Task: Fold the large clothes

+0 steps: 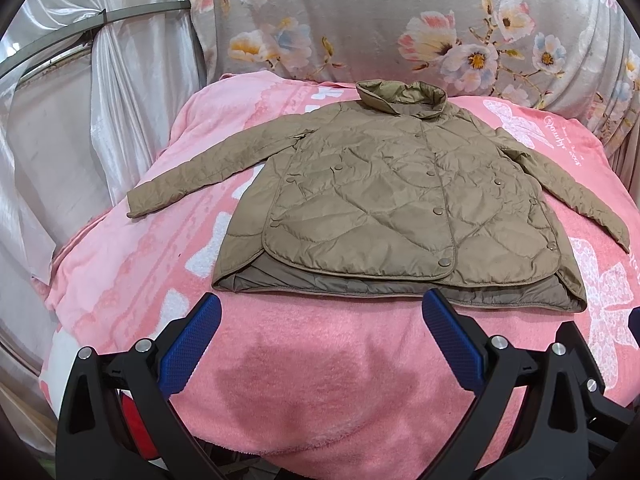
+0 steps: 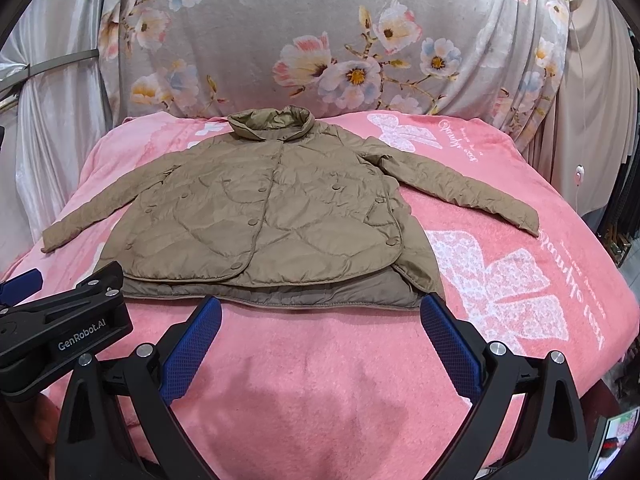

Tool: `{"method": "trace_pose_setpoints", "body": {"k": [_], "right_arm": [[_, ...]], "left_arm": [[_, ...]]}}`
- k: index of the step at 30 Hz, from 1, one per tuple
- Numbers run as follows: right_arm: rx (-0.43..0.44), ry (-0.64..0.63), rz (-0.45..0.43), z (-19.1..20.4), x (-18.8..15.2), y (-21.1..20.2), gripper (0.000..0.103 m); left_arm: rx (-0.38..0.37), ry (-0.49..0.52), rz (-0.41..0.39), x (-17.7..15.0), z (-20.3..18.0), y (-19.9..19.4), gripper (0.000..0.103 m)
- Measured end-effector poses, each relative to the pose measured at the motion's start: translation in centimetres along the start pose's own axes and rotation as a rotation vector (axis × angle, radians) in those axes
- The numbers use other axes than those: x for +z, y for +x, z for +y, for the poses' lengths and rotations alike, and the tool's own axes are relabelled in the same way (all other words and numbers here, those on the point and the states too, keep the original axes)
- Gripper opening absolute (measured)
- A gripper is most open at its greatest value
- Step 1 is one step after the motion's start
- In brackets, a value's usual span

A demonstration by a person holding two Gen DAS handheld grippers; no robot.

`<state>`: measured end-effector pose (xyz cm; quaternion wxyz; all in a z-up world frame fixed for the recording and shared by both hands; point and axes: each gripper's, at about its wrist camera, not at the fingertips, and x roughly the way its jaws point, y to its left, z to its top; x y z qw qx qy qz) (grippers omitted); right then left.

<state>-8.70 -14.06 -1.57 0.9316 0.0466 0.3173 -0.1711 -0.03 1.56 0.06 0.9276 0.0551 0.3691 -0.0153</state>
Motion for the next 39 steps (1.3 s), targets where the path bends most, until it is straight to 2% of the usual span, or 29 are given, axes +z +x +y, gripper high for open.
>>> {"method": "trace_pose_setpoints", "body": {"k": [11,16,24,28,39], "right_arm": [[0.002,0.002,0.003,0.0,-0.2,0.3,0.098],[0.004,0.003,0.003,-1.4,0.8,0.3,0.098],[0.02,-0.009,0.004,1.7,-0.8,0.1,0.098],[0.036,-0.009,0.009,0.5,0.1,0.3,0.098],[0.048,-0.026,0.02,1.5,0.0,0.0,0.098]], "left_arm": [[0.0,0.001,0.0,0.0,0.0,0.0,0.098],[0.002,-0.001,0.0,-0.2,0.2,0.1,0.098],[0.034,-0.01,-0.006,-0.5,0.9,-0.4,0.098],[0.038,-0.02,0.0,-0.4,1.2,-0.5,0.098],[0.042,-0.041,0.01,-0.8,2.2,-0.4,0.098]]}}
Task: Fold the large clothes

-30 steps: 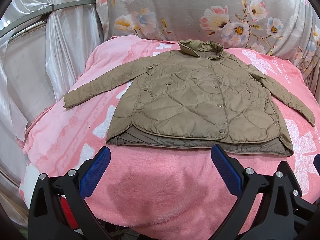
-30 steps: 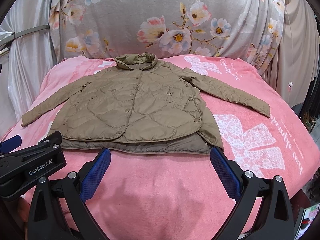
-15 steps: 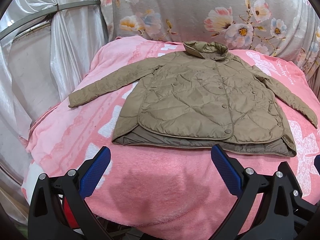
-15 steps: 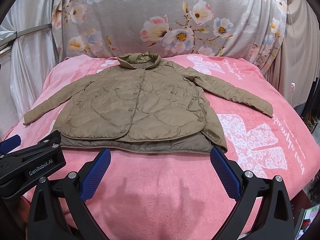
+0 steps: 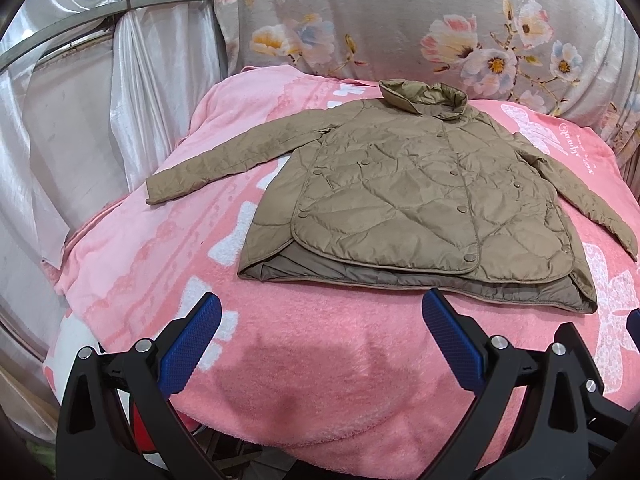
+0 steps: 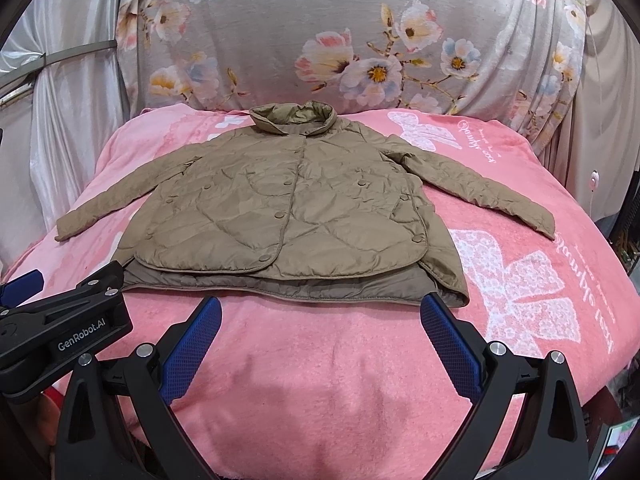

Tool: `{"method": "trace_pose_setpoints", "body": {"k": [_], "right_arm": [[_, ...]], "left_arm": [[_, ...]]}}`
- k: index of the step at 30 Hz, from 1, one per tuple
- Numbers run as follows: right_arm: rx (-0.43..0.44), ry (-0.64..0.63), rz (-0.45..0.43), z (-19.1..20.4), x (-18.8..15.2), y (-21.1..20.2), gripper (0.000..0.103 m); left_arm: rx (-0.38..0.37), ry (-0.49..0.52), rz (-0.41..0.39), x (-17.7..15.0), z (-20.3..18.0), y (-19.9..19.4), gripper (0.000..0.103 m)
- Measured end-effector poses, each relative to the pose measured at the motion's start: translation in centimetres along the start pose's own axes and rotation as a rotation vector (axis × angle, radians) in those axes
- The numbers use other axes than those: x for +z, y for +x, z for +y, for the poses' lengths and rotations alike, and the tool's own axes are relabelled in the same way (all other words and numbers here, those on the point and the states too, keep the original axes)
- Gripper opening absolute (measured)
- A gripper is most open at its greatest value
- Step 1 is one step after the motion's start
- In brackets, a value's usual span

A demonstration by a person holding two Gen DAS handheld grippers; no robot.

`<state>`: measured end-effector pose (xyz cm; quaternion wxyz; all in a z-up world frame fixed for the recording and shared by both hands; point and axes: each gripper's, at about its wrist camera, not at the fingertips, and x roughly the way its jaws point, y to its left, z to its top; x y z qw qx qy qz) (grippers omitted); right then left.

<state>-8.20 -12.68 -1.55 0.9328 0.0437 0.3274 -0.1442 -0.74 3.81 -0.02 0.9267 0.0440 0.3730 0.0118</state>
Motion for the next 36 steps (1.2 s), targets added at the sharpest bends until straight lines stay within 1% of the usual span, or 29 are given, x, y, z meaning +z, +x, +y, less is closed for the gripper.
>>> {"method": "trace_pose_setpoints", "body": {"k": [21,26,31,35,36], "right_arm": [[0.01,0.003,0.01,0.2,-0.1,0.2,0.098],[0.015,0.01,0.041,0.0,0.0,1.5,0.098],[0.035,0.019,0.077,-0.4,0.6,3.7,0.098],[0.08,0.022,0.112,-1.5,1.4,6.1,0.098],[0.064,0.038,0.111,-2.4,1.8,6.9,0.098]], "left_arm": [[-0.007,-0.001,0.004,-0.1,0.2,0.2,0.098],[-0.007,0.005,0.028,-0.1,0.0,1.4,0.098],[-0.01,0.019,0.073,0.4,-1.1,3.7,0.098],[-0.046,0.031,0.091,1.4,-1.9,5.5,0.098],[-0.047,0.029,0.095,1.9,-2.1,6.1,0.098]]}}
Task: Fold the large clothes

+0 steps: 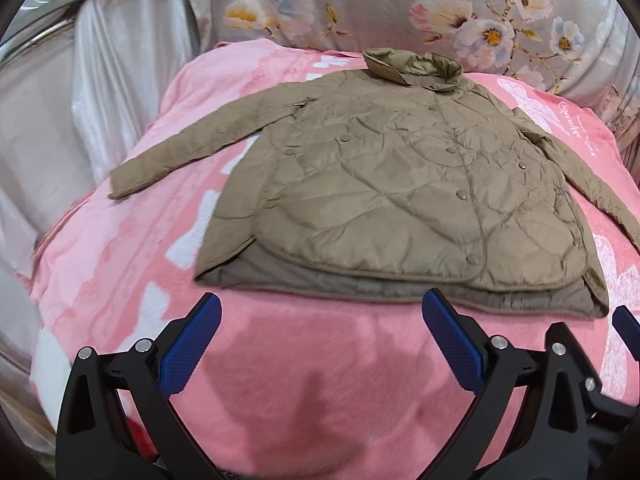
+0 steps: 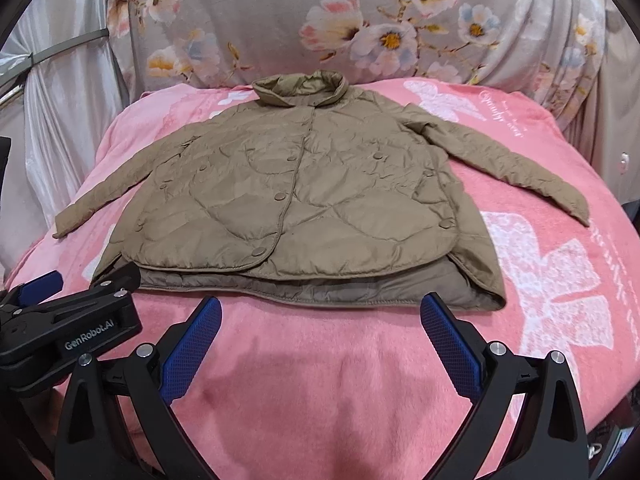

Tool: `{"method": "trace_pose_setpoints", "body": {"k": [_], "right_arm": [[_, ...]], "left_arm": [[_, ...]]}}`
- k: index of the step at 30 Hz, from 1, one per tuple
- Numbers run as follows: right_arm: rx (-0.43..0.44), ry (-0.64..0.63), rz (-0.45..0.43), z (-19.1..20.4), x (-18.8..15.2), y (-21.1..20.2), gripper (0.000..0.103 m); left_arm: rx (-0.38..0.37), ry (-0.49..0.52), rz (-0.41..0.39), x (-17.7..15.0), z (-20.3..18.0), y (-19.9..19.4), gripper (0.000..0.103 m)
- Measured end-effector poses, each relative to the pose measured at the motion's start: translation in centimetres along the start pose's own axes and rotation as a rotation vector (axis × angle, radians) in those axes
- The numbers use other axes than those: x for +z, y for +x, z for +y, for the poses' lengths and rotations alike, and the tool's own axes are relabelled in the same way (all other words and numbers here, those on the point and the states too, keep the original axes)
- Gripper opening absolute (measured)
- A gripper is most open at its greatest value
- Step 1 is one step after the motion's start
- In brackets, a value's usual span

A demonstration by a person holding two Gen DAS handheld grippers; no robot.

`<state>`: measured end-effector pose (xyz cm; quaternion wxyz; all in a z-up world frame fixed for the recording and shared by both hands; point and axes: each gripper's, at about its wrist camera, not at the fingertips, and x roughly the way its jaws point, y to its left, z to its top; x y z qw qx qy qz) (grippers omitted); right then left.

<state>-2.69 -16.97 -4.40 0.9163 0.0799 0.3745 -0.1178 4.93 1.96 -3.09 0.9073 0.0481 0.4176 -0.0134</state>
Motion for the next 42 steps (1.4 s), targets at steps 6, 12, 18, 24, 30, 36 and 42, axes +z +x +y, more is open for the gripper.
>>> {"method": "trace_pose_setpoints", "body": {"k": [6,12,18,24,30,36,42], "right_arm": [[-0.148,0.167,-0.016,-8.7,3.6,3.6,0.098],[-0.251,0.472,0.001,-21.4,7.1,8.1,0.098],[-0.293,0.746,-0.009,-31.3,7.6,11.8,0.098],[-0.381,0.854,-0.03,-36.4,7.5,14.1,0.098],[-0.434,0.816,-0.058,-37.8,10.4,16.1,0.058],[-0.412,0.693,-0.122,-34.3,15.1,15.3,0.01],[-0.196,0.369,-0.258,-21.1,23.7,12.7,0.008]], "left_arm": [[0.068,-0.024,-0.038,3.2,0.5,2.9,0.098],[0.087,-0.073,-0.037,6.1,2.1,6.2,0.098],[0.135,-0.085,-0.035,8.5,2.9,8.8,0.098],[0.166,-0.116,-0.028,9.9,3.6,10.8,0.098],[0.193,-0.135,-0.005,10.2,4.0,12.4,0.098],[0.224,-0.12,-0.012,10.5,3.8,13.2,0.098],[0.225,-0.108,-0.026,11.2,2.8,13.8,0.098]]}}
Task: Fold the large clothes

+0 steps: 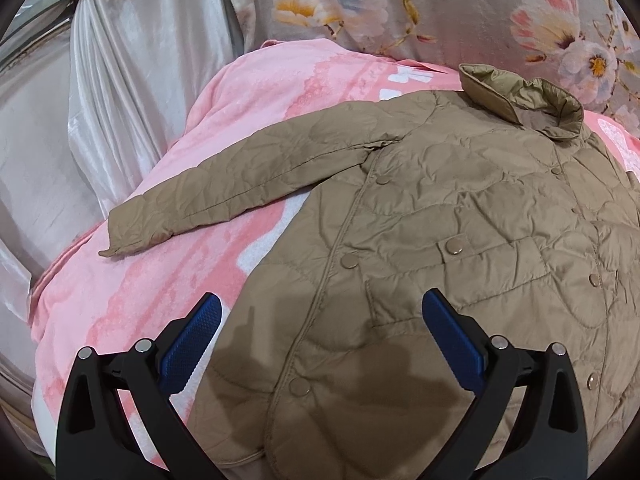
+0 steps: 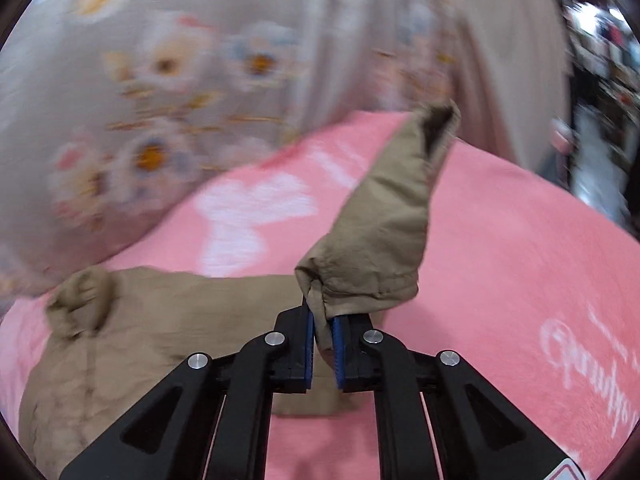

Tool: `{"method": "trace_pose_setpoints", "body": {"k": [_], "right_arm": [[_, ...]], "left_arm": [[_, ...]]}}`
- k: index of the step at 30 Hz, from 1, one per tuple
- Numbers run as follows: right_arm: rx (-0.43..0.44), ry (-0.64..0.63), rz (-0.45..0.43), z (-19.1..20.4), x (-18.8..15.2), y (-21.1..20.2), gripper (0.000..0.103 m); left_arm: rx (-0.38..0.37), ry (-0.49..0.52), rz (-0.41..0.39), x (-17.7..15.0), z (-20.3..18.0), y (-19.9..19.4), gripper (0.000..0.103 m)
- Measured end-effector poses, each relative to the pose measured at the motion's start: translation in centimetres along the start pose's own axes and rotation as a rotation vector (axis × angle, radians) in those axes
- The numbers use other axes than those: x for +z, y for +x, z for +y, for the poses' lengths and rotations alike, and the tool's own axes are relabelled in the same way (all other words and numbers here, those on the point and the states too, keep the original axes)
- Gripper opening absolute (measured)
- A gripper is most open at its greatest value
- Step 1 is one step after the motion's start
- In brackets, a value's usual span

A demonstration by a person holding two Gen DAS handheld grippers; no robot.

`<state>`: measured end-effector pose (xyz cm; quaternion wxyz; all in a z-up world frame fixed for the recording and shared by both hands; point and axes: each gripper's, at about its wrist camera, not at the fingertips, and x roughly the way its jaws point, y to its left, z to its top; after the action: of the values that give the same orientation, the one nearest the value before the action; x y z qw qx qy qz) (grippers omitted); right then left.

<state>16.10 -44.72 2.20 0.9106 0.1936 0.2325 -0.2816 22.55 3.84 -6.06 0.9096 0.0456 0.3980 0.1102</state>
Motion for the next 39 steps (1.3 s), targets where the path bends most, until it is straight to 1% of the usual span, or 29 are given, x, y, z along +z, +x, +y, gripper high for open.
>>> {"method": "trace_pose_setpoints", "body": {"k": [3,5,7,10,13,19,22,24,29,30,31,32,33,34,36,38,39], "right_arm": [[0.135,-0.096,0.013,6.9,-0.2,-0.6,0.008],[0.218,-0.147,0.042,10.9,-1.1,-0.5,0.008],[0.284,-0.207,0.074,15.0,-2.7,-0.6,0.008],[0.347,-0.287,0.116,19.3,-5.6,-0.6,0.008],[0.399,-0.353,0.165,22.9,-8.3,-0.4,0.008],[0.472,-0.475,0.244,28.3,-13.4,-0.7,0.008],[0.492,-0.534,0.275,30.6,-15.7,-1.0,0.008],[0.487,-0.563,0.29,31.5,-16.8,-0.9,0.009],[0.478,-0.644,0.328,33.0,-19.3,-0.9,0.018],[0.488,-0.665,0.328,33.2,-19.7,-1.3,0.027],[0.507,-0.676,0.328,33.1,-19.8,-2.0,0.041],[0.529,-0.672,0.325,32.9,-19.7,-2.6,0.048],[0.563,-0.66,0.304,32.4,-19.4,-3.9,0.057],[0.577,-0.655,0.272,31.9,-19.1,-5.1,0.061],[0.573,-0.645,0.213,30.7,-18.4,-7.1,0.063],[0.56,-0.603,0.179,28.5,-17.5,-8.5,0.063],[0.552,-0.579,0.177,27.4,-17.1,-8.7,0.063]], "left_arm": [[0.008,0.007,-0.004,0.0,-0.3,0.2,0.098],[0.014,0.008,-0.002,0.0,-0.2,0.4,0.098],[0.016,0.003,0.004,-0.1,0.2,0.6,0.098],[0.018,-0.004,0.013,-0.3,0.8,0.9,0.098],[0.019,-0.011,0.02,-0.4,1.4,1.3,0.098],[0.003,-0.017,0.033,-0.3,1.7,2.1,0.098],[-0.012,-0.014,0.038,-0.3,1.5,2.3,0.098],[-0.024,-0.011,0.041,-0.4,1.3,2.4,0.098],[-0.048,0.005,0.055,-0.9,0.6,2.8,0.098],[-0.053,0.008,0.06,-1.0,0.5,2.9,0.098],[-0.06,0.008,0.066,-1.1,0.4,3.0,0.098],[-0.066,0.007,0.072,-1.1,0.4,3.1,0.098],[-0.07,0.005,0.074,-1.1,0.5,3.2,0.098],[-0.072,0.004,0.075,-1.1,0.5,3.3,0.098],[-0.079,0.0,0.079,-1.0,0.5,3.4,0.098],[-0.095,-0.004,0.087,-0.8,0.6,3.4,0.098],[-0.122,-0.009,0.094,-0.6,0.7,3.4,0.098]]}}
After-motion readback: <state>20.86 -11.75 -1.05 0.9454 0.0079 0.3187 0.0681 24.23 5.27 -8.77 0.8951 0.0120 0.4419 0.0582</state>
